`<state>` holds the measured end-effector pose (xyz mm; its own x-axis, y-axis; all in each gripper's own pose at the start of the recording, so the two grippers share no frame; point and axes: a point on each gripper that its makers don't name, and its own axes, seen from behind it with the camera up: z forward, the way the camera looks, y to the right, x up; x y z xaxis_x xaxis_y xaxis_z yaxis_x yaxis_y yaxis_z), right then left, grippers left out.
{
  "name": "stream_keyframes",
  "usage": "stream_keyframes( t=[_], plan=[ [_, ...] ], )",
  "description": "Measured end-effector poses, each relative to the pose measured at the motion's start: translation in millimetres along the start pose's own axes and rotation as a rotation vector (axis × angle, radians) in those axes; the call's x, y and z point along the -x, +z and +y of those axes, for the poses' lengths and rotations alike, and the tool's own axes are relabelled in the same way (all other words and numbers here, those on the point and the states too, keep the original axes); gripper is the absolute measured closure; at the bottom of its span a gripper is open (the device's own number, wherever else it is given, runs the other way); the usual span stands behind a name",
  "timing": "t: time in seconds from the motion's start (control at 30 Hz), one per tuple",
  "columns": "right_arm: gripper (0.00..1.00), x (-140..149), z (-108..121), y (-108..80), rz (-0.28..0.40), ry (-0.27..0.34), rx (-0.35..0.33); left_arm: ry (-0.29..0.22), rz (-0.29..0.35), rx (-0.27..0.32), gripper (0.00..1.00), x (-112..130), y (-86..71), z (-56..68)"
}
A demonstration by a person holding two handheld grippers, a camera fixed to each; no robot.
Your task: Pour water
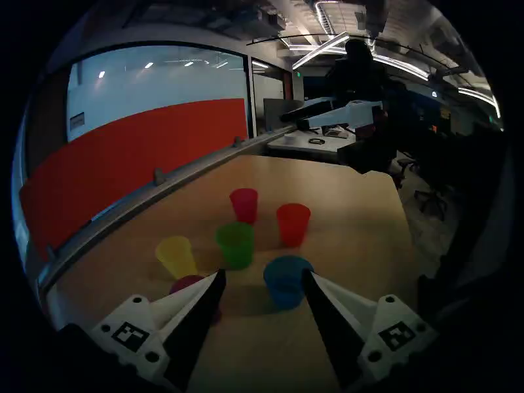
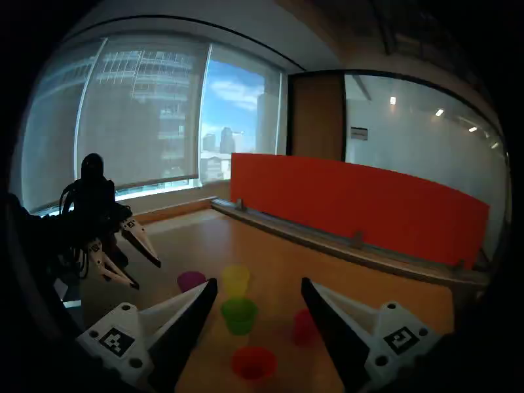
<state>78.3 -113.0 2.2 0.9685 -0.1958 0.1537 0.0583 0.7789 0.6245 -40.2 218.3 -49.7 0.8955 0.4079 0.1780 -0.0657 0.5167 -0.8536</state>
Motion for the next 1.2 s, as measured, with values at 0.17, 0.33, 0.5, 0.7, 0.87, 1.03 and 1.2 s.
stream_keyframes(
  t=[0.17, 0.33, 0.5, 0.7, 0.87, 1.03, 1.2],
  plan=[
    [0.01, 3.0, 1.5, 2.7, -0.005, 0.001, 0.0, 0.001, -0.026, 0.023, 0.15, 9.9, 9.0, 5.5],
    [0.01, 5.1, 2.9, 5.2, -0.009, 0.002, -0.001, 0.01, -0.055, 0.036, 0.15, 19.8, 19.2, 10.2],
    [0.01, 7.6, 4.4, 7.6, -0.015, -0.001, -0.001, 0.016, -0.08, 0.059, 0.15, 29.3, 27.7, 16.9],
    [0.01, 11.4, 5.4, 11.6, -0.02, -0.001, -0.005, 0.014, -0.11, 0.072, 0.15, 40.6, 39.4, 22.0],
    [0.01, 14.2, 7.8, 14.4, -0.026, 0.001, -0.006, 0.024, -0.137, 0.086, 0.15, 50.2, 48.3, 25.5],
    [0.01, 17.6, 11.2, 17.7, -0.032, 0.003, -0.005, 0.031, -0.155, 0.1, 0.15, 56.1, 56.3, 28.2],
    [0.01, 21.7, 13.6, 21.3, -0.038, 0.01, -0.007, 0.03, -0.172, 0.114, 0.15, 62.3, 62.9, 31.3]
  ],
)
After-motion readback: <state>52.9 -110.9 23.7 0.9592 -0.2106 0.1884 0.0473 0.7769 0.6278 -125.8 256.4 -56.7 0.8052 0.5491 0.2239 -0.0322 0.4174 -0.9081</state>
